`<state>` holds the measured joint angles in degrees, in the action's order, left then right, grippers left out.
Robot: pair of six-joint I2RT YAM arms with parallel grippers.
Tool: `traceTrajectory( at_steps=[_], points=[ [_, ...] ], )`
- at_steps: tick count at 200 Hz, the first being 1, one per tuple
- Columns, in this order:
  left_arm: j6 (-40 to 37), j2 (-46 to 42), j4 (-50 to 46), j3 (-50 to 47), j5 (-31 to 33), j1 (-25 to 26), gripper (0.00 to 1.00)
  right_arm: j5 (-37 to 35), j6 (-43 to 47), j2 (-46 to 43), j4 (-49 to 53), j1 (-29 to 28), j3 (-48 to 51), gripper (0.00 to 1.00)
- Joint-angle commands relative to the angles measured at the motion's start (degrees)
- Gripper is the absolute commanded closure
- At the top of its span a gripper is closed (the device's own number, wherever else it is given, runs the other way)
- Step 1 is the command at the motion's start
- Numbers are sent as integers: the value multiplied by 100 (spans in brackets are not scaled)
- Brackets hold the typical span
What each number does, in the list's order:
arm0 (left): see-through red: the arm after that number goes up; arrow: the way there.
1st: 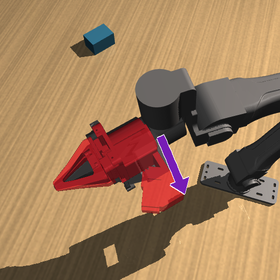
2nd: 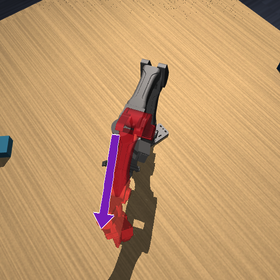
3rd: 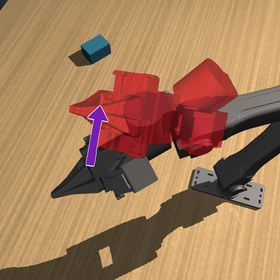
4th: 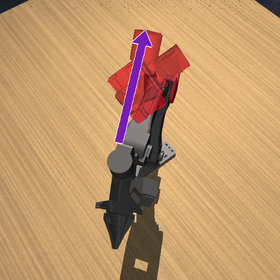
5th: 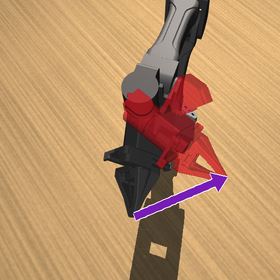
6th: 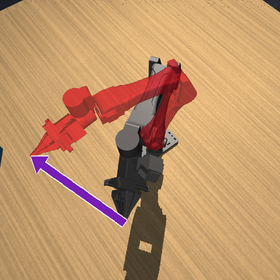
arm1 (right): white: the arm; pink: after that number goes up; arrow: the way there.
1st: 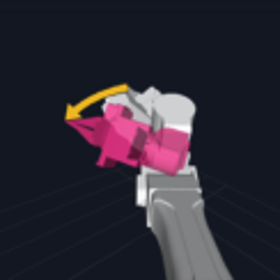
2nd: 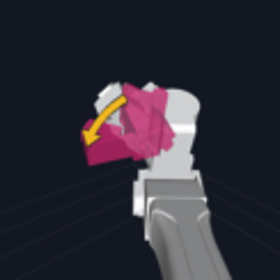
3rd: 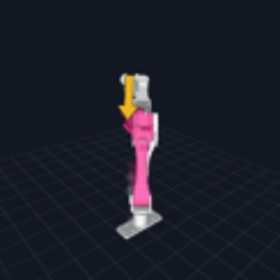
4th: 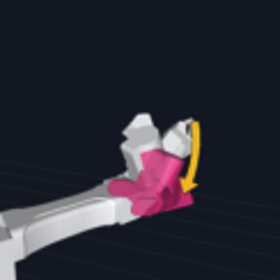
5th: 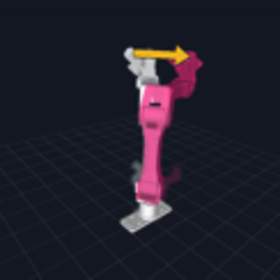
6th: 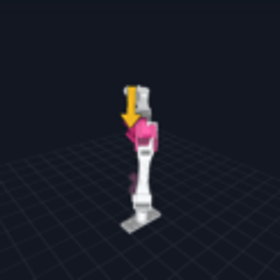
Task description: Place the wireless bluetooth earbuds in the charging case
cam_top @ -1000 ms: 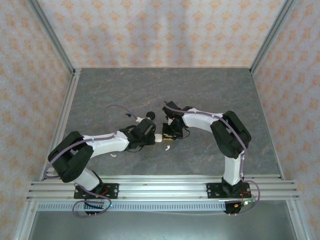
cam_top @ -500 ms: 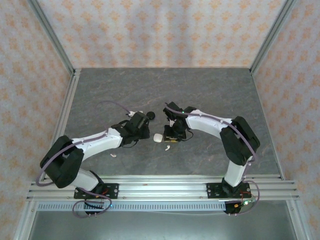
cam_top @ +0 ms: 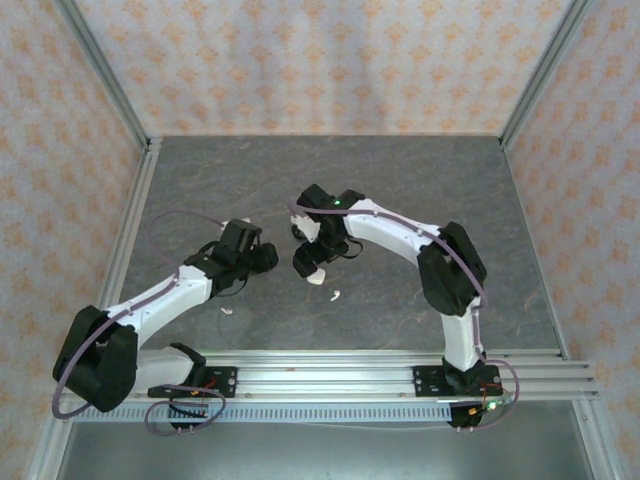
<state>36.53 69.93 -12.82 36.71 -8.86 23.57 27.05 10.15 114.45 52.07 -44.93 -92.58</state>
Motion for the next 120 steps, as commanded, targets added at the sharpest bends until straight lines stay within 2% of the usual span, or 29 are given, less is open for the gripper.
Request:
traceTrajectory(
  at_steps=[1, 46, 120],
  points=[
    [12, -237, -149, -195, -390, -143, 43, -74, 813, 276, 627, -77, -340, 19],
    [12, -261, -85, -344, -513, -288, 39, -448, 1067, 618, 816, -89, -539, 19],
    [-102, -208, -107, -313, -397, -352, 39, -577, 1112, 1099, 998, -114, -964, 21]
  ],
)
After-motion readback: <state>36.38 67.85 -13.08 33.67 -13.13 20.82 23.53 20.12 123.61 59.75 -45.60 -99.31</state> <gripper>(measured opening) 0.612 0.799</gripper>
